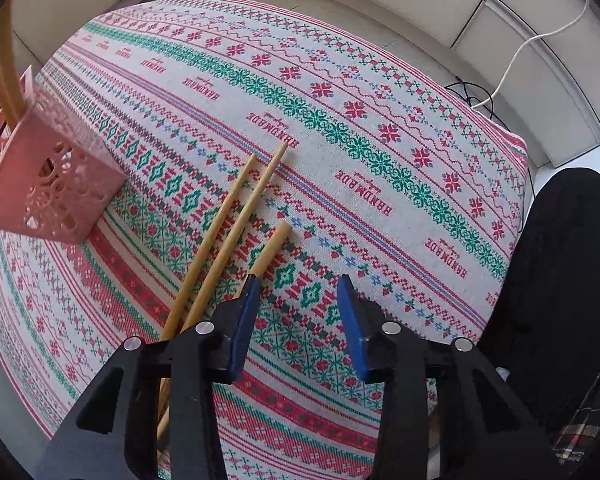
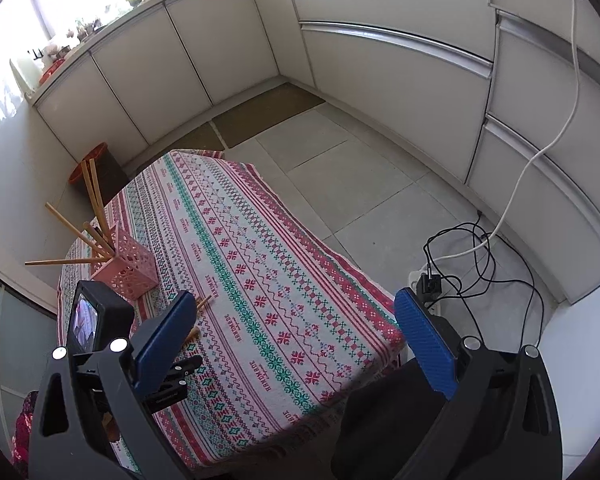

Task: Organize utensils
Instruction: 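Grasp a chopstick with the left gripper while the right gripper grasps another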

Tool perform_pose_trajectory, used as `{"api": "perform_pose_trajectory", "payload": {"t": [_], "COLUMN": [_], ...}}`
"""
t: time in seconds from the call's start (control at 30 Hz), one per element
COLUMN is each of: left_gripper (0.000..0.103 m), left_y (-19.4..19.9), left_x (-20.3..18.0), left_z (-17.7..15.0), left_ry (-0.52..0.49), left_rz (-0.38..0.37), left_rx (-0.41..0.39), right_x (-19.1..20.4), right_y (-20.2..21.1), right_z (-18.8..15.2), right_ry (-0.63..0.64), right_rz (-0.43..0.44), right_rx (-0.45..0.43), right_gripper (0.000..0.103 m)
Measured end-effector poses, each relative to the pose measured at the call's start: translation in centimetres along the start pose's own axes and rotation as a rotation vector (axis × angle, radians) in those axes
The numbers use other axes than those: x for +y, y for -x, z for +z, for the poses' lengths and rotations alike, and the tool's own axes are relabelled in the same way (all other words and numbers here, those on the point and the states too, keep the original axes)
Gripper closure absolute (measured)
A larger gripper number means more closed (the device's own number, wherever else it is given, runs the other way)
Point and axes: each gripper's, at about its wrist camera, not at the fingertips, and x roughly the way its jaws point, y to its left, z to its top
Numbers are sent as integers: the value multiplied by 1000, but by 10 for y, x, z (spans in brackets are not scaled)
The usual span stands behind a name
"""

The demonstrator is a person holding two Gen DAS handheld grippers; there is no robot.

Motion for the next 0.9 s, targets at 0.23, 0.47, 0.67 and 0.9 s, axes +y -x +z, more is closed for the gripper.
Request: {"api": "perform_pose_trajectory", "payload": {"t": [0.23,0.47,0.67,0.9], "left_gripper": [67,67,65,69], "left_y": [-3,1,-2,-11], "left_x": [-1,9,20,9], "left_z": [11,15,16,20], "left_ry": [-10,9,9,-40], "left_rz": [1,-9,-20,53], "left_rx": [-9,-43,-35,0], "right_x": [-3,-3,-5,-10], "right_y": [-9,-16,-25,-28], "right_z": [1,3,4,7], "right_ry": [-15,-20,-28,-49], "right_rz": [-1,-5,-11,-18], "right_rx": [36,49,74,85], "right_gripper": [7,7,7,7]}}
